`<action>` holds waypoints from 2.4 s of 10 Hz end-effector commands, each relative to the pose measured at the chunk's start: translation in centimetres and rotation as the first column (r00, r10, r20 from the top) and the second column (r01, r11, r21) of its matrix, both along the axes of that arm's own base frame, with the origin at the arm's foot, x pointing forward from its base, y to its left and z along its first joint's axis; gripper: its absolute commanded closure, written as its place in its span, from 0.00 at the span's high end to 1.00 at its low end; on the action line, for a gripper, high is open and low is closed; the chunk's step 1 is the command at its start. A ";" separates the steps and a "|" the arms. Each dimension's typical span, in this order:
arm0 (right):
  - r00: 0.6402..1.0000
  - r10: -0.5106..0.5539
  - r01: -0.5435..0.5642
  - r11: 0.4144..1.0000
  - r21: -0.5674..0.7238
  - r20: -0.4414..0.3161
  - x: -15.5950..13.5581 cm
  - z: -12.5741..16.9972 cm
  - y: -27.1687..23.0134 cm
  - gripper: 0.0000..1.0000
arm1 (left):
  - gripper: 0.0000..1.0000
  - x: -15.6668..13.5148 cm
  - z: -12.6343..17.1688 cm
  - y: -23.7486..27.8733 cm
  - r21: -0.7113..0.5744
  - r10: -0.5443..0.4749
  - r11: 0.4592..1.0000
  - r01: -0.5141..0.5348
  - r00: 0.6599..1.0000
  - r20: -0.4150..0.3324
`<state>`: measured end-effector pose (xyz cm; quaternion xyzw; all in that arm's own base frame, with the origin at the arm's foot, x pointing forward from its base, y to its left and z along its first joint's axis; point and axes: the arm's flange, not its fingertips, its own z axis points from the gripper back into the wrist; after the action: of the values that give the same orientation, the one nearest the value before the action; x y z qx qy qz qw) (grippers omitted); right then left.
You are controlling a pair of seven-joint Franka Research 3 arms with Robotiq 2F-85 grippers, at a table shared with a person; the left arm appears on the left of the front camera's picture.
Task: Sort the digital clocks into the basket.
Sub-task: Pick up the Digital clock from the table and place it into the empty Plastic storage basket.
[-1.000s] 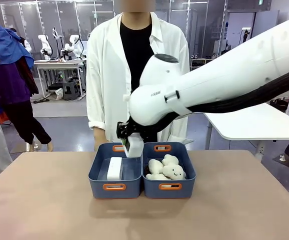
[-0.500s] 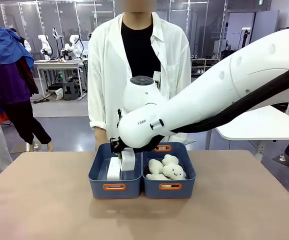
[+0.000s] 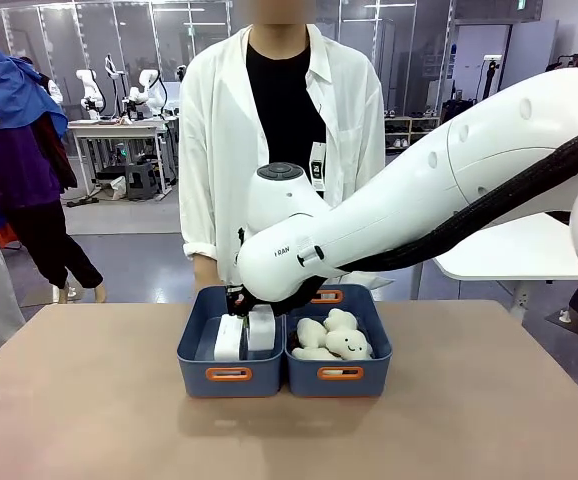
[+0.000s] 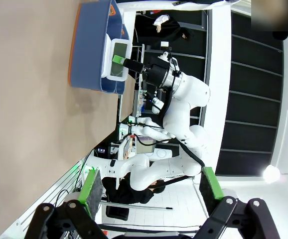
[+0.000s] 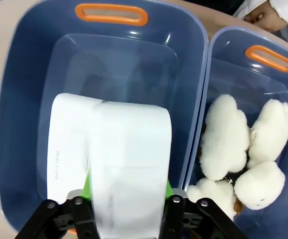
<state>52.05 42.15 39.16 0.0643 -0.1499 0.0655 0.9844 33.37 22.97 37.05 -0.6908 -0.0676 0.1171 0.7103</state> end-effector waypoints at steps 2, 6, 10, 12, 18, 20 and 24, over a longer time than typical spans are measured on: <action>0.999 -0.049 0.049 0.999 0.003 0.012 -0.5 0.4 0.6 0.95 | 1.00 -0.6 0.3 0.1 -0.002 -0.011 1.000 0.011 1.000 0.005; 0.998 -0.054 0.054 0.999 0.009 0.025 -0.9 1.6 -0.1 1.00 | 1.00 -0.6 0.3 0.1 -0.002 -0.011 1.000 0.011 1.000 0.005; 1.000 -0.011 0.011 1.000 0.016 0.020 0.0 1.7 0.0 1.00 | 1.00 -0.6 0.3 0.1 -0.002 -0.011 1.000 0.011 1.000 0.005; 1.000 -0.011 0.011 1.000 0.016 0.020 0.0 1.7 0.0 1.00 | 1.00 -0.6 0.3 0.1 -0.002 -0.011 1.000 0.011 1.000 0.005; 1.000 -0.011 0.011 1.000 0.016 0.020 0.0 1.7 0.0 1.00 | 1.00 -0.6 0.3 0.1 -0.002 -0.011 1.000 0.011 1.000 0.005; 1.000 -0.011 0.011 1.000 0.016 0.020 0.0 1.7 0.0 1.00 | 1.00 -0.6 0.3 0.1 -0.002 -0.011 1.000 0.011 1.000 0.005; 0.980 -0.042 0.080 0.978 0.194 -0.193 -5.1 10.2 -10.1 1.00 | 1.00 -0.6 0.3 0.1 -0.002 -0.011 1.000 0.011 1.000 0.005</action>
<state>50.14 37.39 46.83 0.1319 -0.1130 0.0228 0.9845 33.35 22.99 37.06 -0.6908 -0.0679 0.1173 0.7102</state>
